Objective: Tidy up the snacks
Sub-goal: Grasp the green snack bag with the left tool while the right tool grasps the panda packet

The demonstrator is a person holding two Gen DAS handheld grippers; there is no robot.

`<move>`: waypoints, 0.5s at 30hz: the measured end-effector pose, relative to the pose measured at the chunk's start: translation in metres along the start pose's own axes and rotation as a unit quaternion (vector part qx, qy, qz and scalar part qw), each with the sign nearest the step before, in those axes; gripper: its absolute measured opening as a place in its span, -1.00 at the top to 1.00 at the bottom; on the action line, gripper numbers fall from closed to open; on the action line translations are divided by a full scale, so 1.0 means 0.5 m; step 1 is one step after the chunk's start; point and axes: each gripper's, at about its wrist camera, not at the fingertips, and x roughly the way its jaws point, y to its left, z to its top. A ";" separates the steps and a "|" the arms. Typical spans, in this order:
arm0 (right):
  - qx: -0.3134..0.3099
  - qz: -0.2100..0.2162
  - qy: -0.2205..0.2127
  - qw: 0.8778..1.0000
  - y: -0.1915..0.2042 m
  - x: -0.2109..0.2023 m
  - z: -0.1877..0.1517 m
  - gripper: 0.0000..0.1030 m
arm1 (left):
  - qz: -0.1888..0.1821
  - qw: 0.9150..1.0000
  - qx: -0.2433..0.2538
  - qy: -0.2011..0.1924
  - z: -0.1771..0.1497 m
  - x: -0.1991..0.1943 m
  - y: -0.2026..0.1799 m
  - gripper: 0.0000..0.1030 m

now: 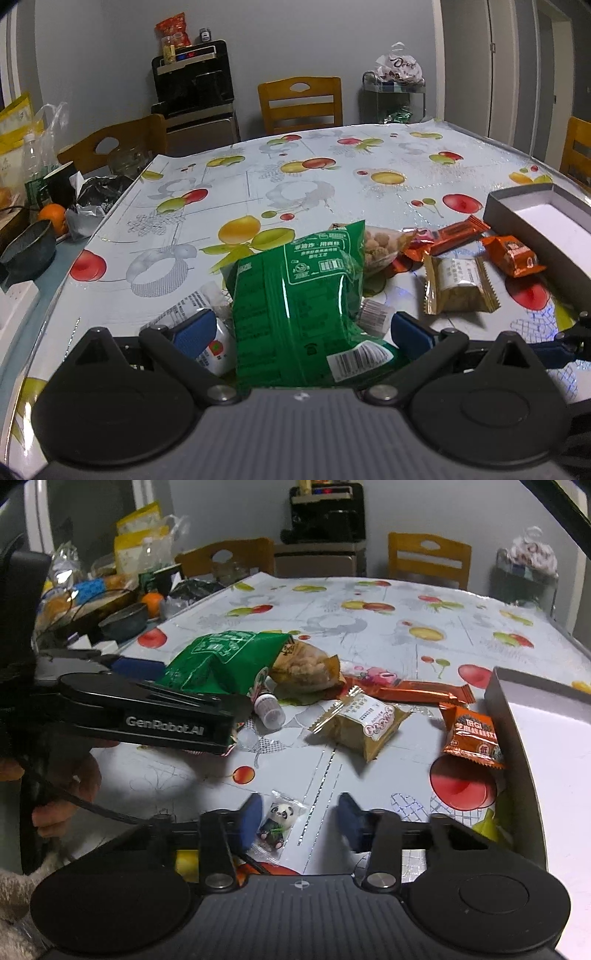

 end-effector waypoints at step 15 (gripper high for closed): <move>-0.043 -0.001 -0.024 0.999 0.020 -0.008 -0.024 0.64 | -0.020 1.000 -0.013 0.008 -0.016 0.036 0.011 -0.61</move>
